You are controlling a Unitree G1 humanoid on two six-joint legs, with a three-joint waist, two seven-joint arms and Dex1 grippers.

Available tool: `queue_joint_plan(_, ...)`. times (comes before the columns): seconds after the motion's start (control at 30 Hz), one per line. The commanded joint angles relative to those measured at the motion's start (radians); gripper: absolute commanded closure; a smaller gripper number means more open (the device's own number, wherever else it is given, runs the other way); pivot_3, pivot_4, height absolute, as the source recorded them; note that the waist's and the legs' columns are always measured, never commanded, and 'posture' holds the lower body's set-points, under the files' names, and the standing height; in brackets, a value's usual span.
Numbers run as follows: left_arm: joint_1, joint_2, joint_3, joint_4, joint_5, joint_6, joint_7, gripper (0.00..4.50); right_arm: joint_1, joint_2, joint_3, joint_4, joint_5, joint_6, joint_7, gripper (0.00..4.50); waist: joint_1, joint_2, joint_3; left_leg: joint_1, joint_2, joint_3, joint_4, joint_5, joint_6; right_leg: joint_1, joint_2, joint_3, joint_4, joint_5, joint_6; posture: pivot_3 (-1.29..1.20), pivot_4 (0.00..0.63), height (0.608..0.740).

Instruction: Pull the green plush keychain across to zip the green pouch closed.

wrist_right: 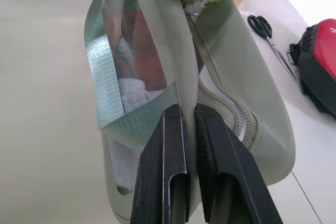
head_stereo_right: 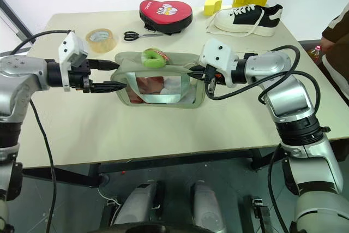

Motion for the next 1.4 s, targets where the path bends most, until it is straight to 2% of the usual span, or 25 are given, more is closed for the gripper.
queue_joint_plan(0.03,-0.009,-0.026,-0.002,0.031,0.031,-0.048,0.036,1.79,-0.027,0.011,0.005,-0.011,0.000,-0.011,0.005,4.50,0.000,0.000,0.000,0.000,0.000,0.000,0.000,0.000,0.000,0.000,0.000,0.000,0.000,0.000,0.000,0.00,0.150,0.740)
queue_joint_plan(0.2,-0.020,-0.035,-0.002,0.067,0.036,-0.068,0.029,4.38,-0.027,0.011,0.004,-0.013,0.000,-0.008,0.004,4.50,0.000,0.000,0.000,0.000,0.000,0.000,0.000,0.000,0.000,0.000,0.000,0.000,0.000,0.000,0.000,0.00,0.150,0.740)
queue_joint_plan(0.4,-0.038,-0.047,0.000,0.095,0.044,-0.077,0.039,4.45,-0.029,0.012,0.001,-0.009,-0.002,-0.002,-0.005,4.50,0.000,0.000,0.000,0.000,0.000,0.000,0.000,0.000,0.000,0.000,0.000,0.000,0.000,0.000,0.000,0.00,0.150,0.740)
queue_joint_plan(0.5,-0.043,-0.056,-0.004,0.099,0.042,-0.081,0.035,4.50,-0.043,0.009,-0.013,-0.009,0.025,0.045,0.003,3.33,0.001,0.000,0.000,0.000,0.000,0.000,0.000,0.000,0.000,0.000,0.000,0.000,-0.001,0.000,0.000,0.00,0.150,0.740)
queue_joint_plan(0.7,-0.051,-0.081,-0.012,0.097,0.042,-0.086,0.036,4.50,-0.149,-0.060,-0.018,-0.002,0.038,0.050,0.095,0.29,0.005,0.000,0.000,-0.001,0.000,0.000,0.000,0.000,0.000,-0.001,-0.001,0.000,-0.002,0.000,0.000,0.00,0.150,0.740)
queue_joint_plan(0.73,-0.057,-0.089,-0.014,0.100,0.043,-0.086,0.040,4.50,-0.173,-0.060,-0.017,-0.002,0.042,0.060,0.100,0.10,0.004,0.000,0.000,-0.001,0.000,0.000,-0.001,0.000,0.000,-0.001,-0.001,0.000,-0.002,0.000,0.000,0.00,0.150,0.740)
queue_joint_plan(0.83,-0.063,-0.100,-0.021,0.105,0.054,-0.093,0.042,4.50,-0.245,-0.026,-0.019,0.000,0.060,0.086,0.086,0.10,0.004,0.000,0.000,-0.001,0.000,0.000,-0.001,-0.001,0.000,-0.001,-0.002,0.000,-0.002,0.000,0.000,0.00,0.150,0.740)
queue_joint_plan(0.97,-0.060,-0.102,-0.020,0.106,0.061,-0.097,0.032,4.50,-0.301,0.092,-0.001,-0.008,0.078,0.129,0.012,0.10,0.001,0.000,0.000,-0.001,0.000,0.000,-0.002,-0.001,0.000,-0.002,-0.002,0.000,-0.002,0.000,0.000,0.00,0.150,0.740)
queue_joint_plan(1.1,-0.061,-0.105,-0.020,0.106,0.064,-0.096,0.028,4.50,-0.305,0.199,0.054,0.063,0.020,0.070,-0.056,0.10,0.002,0.000,0.000,-0.002,0.000,0.000,-0.003,-0.001,0.000,-0.002,-0.002,0.000,-0.002,0.000,0.000,0.00,0.150,0.740)
queue_joint_plan(1.27,-0.065,-0.105,-0.020,0.110,0.066,-0.096,0.026,4.50,-0.290,0.242,0.096,0.136,-0.018,-0.006,-0.056,0.10,0.003,0.000,0.000,-0.002,-0.001,0.000,-0.003,-0.001,0.000,-0.002,-0.002,0.000,-0.002,0.001,0.001,0.00,0.150,0.740)
queue_joint_plan(1.37,-0.058,-0.103,-0.015,0.103,0.064,-0.093,0.028,4.50,-0.283,0.243,0.105,0.163,-0.026,-0.029,-0.040,0.98,0.002,0.000,0.000,-0.002,-0.001,0.000,-0.003,-0.001,0.000,-0.002,-0.002,-0.001,-0.002,0.002,0.003,0.00,0.150,0.740)
queue_joint_plan(1.4,-0.054,-0.101,-0.013,0.099,0.062,-0.091,0.028,4.50,-0.282,0.240,0.108,0.171,-0.030,-0.037,-0.034,1.49,0.001,0.000,0.000,-0.002,-0.001,0.000,-0.003,-0.001,0.000,-0.002,-0.002,-0.001,-0.002,0.002,0.003,0.00,0.150,0.740)
